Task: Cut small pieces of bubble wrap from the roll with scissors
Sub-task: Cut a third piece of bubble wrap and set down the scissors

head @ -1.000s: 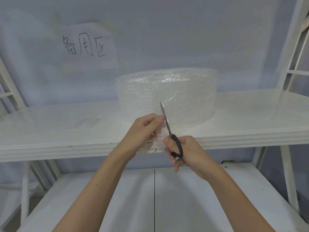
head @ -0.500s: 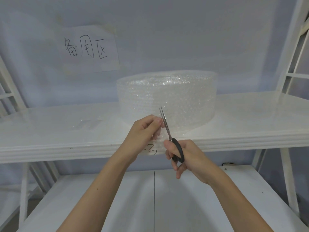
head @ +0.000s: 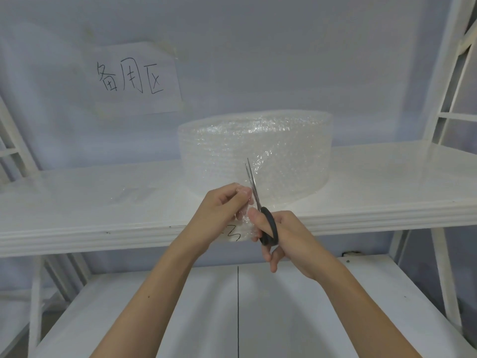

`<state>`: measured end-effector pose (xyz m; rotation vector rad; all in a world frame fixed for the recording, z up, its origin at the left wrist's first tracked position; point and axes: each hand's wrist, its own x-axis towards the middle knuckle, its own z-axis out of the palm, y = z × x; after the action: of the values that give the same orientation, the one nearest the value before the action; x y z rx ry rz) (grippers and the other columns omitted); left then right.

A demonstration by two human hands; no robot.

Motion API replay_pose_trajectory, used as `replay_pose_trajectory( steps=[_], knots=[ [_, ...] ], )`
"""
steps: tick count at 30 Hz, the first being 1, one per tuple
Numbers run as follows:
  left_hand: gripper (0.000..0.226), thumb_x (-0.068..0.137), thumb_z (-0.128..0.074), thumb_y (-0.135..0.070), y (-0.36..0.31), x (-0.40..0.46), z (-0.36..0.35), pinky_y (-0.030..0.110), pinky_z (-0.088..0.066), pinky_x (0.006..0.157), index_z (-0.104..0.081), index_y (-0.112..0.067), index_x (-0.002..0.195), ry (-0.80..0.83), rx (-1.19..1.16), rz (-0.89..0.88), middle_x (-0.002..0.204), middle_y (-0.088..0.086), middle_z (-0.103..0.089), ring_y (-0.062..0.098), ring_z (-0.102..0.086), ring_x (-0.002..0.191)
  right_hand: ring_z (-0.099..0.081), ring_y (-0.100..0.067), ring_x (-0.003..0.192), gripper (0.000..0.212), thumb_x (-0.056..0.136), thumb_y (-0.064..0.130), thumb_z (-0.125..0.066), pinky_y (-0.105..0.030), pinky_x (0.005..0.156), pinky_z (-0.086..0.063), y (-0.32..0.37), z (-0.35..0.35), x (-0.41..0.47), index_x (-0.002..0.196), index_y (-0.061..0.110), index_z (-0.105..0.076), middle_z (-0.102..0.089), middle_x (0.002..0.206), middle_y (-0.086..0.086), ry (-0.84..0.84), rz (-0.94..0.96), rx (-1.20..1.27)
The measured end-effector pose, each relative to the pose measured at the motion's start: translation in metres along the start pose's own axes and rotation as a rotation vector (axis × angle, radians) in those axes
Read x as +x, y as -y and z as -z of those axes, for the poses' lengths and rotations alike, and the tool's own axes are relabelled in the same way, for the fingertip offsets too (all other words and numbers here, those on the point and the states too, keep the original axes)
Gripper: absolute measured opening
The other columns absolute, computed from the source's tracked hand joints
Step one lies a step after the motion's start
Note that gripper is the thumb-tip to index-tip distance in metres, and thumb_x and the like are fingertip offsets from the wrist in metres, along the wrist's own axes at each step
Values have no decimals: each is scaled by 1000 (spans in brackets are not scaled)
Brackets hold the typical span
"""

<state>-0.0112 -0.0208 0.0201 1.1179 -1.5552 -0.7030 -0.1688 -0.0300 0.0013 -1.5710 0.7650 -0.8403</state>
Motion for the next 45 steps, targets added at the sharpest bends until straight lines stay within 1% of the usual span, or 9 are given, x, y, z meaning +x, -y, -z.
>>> replay_pose_trajectory(
  steps=[8,14,18,21,24,29,37,42,45],
  knots=[
    [31,101,-51,-22,0,0,1,19,-42,61,-57,-10,73,1,-26,-4,68,-3,-53,16,-47,66,-46,-20,38,62,70,62,-66,-24,36,-42,5,-2,5,75,0,-62,-54,61,-7,-30,15,-43],
    [31,100,-53,-25,2,1,2,16,-42,59,-60,-13,71,5,-14,-5,69,1,-53,11,-47,61,-42,-13,27,46,85,47,-62,-23,37,-39,5,1,3,64,7,-54,-49,37,4,-35,10,-58],
    [49,93,-49,-53,1,2,3,21,-45,63,-66,-9,78,0,-60,47,67,-1,-56,15,-52,63,-39,-16,28,54,70,58,-64,-22,36,-37,5,0,2,66,5,-54,-48,39,-3,-43,3,-58],
    [58,76,-43,-74,-3,8,4,31,-46,64,-71,-23,74,-58,-134,144,67,-3,-56,19,-51,62,-39,-15,27,57,67,59,-65,-20,36,-37,6,1,0,67,4,-53,-46,41,-5,-48,3,-62],
    [42,86,-52,-62,-7,8,1,28,-38,51,-69,-27,69,-147,-190,125,61,-8,-53,14,-46,52,-40,-14,28,56,69,58,-64,-21,36,-38,7,0,0,68,3,-54,-45,42,-7,-54,7,-77],
    [25,98,-55,-34,-9,8,-6,23,-32,47,-65,-22,78,-220,-127,74,57,-11,-51,10,-38,46,-41,-17,29,54,79,56,-65,-22,39,-39,6,-1,1,69,4,-55,-49,40,-6,-67,-10,-103],
    [23,99,-55,-27,-6,6,-9,19,-32,45,-65,-23,78,-252,-160,25,54,-10,-44,11,-36,51,-42,-20,30,55,80,56,-66,-22,39,-39,6,0,2,70,3,-54,-49,41,-7,-75,-19,-105],
    [27,98,-56,-25,-4,4,-11,25,-38,53,-68,-29,74,-216,-110,-5,69,2,-54,17,-43,63,-47,-27,43,64,62,72,-65,-25,37,-42,6,1,3,63,9,-55,-53,68,-21,-72,-13,-61],
    [25,98,-55,-22,-4,3,-11,22,-38,53,-67,-25,76,-213,-95,-12,70,2,-54,17,-44,64,-46,-22,40,60,68,68,-67,-24,35,-42,10,0,4,60,10,-54,-52,70,-17,-57,2,-49]
  ],
)
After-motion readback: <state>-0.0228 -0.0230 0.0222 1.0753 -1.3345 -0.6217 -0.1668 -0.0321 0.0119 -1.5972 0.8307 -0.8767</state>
